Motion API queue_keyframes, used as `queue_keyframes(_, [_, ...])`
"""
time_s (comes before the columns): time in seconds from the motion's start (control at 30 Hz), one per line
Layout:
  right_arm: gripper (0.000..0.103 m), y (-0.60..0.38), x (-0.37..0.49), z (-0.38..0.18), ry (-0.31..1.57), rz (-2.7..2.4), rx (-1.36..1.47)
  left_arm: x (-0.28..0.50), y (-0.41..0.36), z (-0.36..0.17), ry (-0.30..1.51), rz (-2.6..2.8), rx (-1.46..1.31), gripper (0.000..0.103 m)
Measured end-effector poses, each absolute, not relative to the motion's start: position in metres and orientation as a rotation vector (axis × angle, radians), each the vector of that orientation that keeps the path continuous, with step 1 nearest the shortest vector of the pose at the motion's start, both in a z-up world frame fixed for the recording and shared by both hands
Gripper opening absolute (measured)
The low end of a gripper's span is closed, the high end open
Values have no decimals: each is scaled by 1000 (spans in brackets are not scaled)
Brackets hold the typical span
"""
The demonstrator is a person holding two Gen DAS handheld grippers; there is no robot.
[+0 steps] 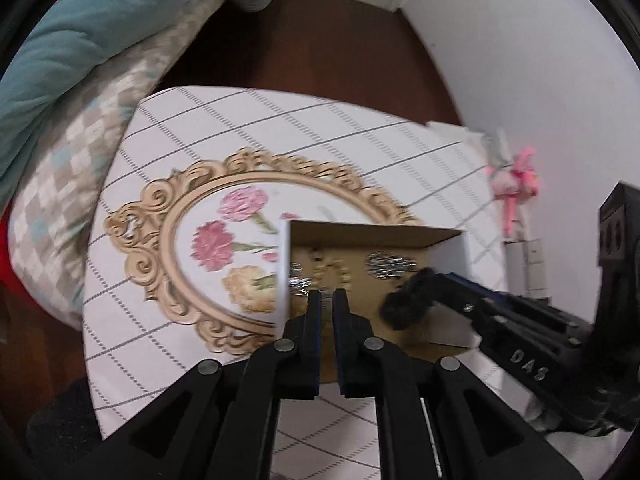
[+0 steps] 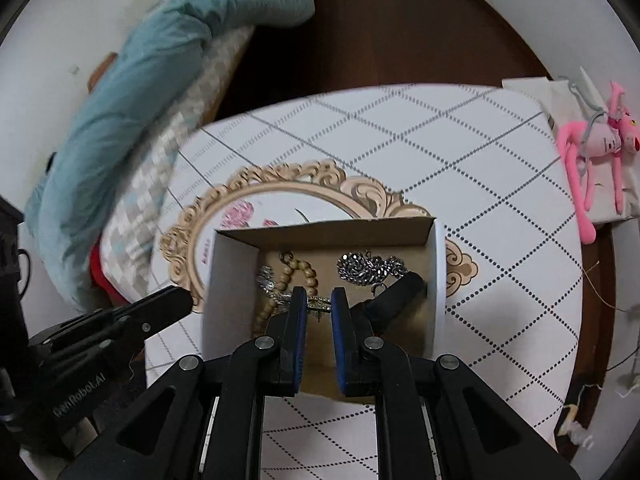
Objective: Organize jewelry
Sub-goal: 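Lower the earring and chain into the box and open both grippers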
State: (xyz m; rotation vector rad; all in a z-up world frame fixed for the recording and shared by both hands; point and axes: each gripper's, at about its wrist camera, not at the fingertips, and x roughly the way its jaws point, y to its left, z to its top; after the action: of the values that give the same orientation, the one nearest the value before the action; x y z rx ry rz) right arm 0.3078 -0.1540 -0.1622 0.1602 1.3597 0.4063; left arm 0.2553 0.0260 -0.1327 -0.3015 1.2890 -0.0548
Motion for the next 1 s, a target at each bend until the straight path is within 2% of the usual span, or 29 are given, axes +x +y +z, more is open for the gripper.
queue_keyframes(0.03, [14,-152,310,-167,1377,407,148,255,27,-136,1295,-36,-284,8])
queue_keyframes(0.07, [14,-151,311,-171,1391,400,130,255,27,-139,1300,-3,-254,19])
queue_keyframes(0.1, [18,-151,311,-173,1400,395,120,256,28,-141,1301,22,-226,45])
queue_keyframes(0.13, [22,-151,311,-175,1406,396,116,256,29,-142,1295,36,-212,60])
queue_keyframes(0.17, [30,-151,311,-176,1403,389,107,255,30,-141,1280,58,-191,78])
queue_keyframes(0.2, [40,-151,310,-176,1399,384,98,254,30,-141,1263,68,-178,79])
queue_keyframes(0.27, [49,-152,309,-173,1387,377,85,254,31,-140,1248,74,-163,79])
queue_keyframes(0.37, [49,-156,307,-167,1358,348,66,253,31,-139,1232,93,-137,93])
queue_keyframes(0.47, [51,-161,302,-157,1315,298,27,252,30,-138,1215,98,-127,95])
queue_keyframes(0.53, [63,-166,297,-152,1282,240,-30,251,28,-138,1208,103,-119,102])
queue_keyframes(0.6, [86,-171,290,-149,1257,191,-80,248,26,-138,1202,106,-112,102])
queue_keyframes(0.67, [97,-176,283,-150,1243,144,-123,246,23,-138,1197,105,-111,102])
queue_keyframes(0.8, [103,-188,272,-156,1239,81,-145,239,16,-139,1188,109,-93,102])
queue_keyframes(1.0, [103,-198,262,-162,1240,53,-131,231,7,-141,1187,113,-72,102])
